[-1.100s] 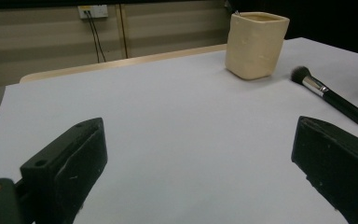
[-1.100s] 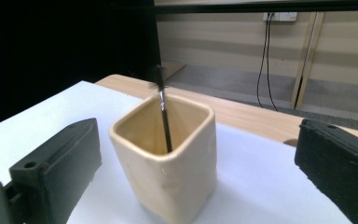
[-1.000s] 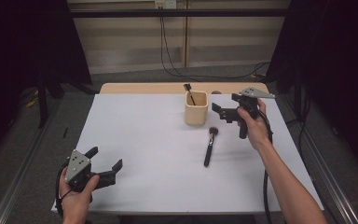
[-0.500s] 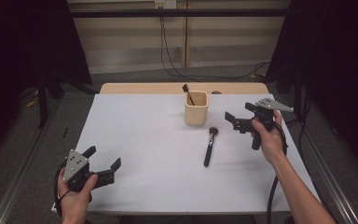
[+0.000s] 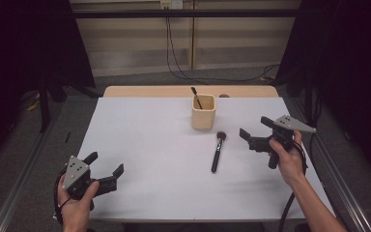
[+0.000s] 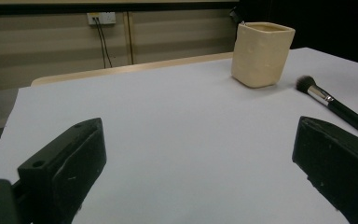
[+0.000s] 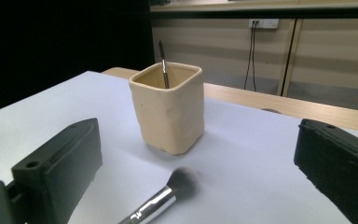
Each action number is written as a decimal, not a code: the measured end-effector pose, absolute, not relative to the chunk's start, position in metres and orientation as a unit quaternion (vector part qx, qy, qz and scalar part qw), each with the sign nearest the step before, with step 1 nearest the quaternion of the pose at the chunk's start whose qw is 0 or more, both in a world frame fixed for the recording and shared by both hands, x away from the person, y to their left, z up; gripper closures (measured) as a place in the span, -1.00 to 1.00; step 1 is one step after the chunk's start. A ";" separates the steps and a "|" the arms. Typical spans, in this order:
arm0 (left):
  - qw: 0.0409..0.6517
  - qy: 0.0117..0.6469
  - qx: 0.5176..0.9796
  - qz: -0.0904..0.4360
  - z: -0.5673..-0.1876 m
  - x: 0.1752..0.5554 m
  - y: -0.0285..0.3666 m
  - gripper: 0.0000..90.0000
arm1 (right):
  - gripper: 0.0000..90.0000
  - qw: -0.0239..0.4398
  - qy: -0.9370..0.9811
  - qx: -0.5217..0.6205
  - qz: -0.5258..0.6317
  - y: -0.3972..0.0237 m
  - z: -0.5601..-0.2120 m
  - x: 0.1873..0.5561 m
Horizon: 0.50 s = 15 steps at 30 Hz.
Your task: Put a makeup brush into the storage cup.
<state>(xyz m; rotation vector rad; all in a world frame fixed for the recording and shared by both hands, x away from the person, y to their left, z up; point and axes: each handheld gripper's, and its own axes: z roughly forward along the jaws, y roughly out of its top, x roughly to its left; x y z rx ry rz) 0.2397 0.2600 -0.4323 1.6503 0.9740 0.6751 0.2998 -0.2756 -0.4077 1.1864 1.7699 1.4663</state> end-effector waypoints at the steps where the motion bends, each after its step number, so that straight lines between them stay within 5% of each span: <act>1: 0.526 0.407 0.691 0.283 -0.432 0.240 0.260 -0.94 | -1.00 0.280 0.657 0.444 0.541 -0.278 -0.408 0.295; 15: 0.528 0.407 0.689 0.285 -0.431 0.234 0.262 -0.94 | -1.00 0.299 0.652 0.448 0.534 -0.300 -0.422 0.251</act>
